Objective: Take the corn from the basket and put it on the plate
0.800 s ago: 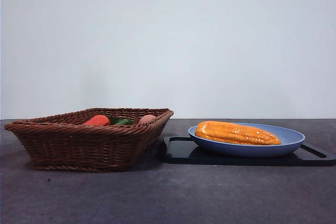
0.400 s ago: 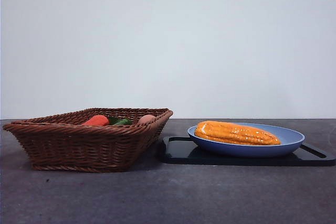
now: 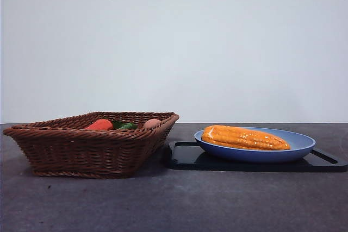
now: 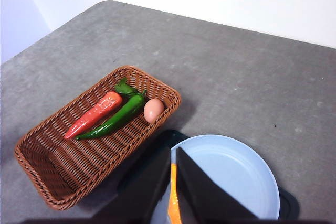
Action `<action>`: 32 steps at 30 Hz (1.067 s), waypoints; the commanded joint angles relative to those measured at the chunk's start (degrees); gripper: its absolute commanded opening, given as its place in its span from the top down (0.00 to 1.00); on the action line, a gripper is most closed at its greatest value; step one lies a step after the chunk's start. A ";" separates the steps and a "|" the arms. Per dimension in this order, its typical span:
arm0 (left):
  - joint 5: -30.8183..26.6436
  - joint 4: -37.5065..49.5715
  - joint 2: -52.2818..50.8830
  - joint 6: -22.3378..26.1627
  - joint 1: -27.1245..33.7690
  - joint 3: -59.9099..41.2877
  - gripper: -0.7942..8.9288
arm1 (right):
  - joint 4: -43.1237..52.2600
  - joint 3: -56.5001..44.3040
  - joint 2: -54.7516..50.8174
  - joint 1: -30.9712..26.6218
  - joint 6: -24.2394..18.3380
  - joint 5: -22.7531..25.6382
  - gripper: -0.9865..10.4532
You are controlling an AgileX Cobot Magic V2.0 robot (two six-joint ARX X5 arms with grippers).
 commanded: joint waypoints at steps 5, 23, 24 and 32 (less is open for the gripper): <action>-0.35 0.48 -3.96 -1.11 0.11 -3.45 0.91 | 0.59 0.98 0.48 0.13 -0.31 -0.17 0.91; -0.09 -1.90 -8.72 -1.09 0.09 -4.39 0.91 | 0.59 0.98 0.48 0.13 -0.31 -0.17 0.91; -0.09 -1.90 -8.72 -1.09 0.09 -4.39 0.91 | 0.59 0.98 0.48 0.13 -0.31 -0.17 0.91; -0.09 -1.90 -8.72 -1.09 0.09 -4.39 0.91 | 0.59 0.98 0.48 0.13 -0.31 -0.17 0.91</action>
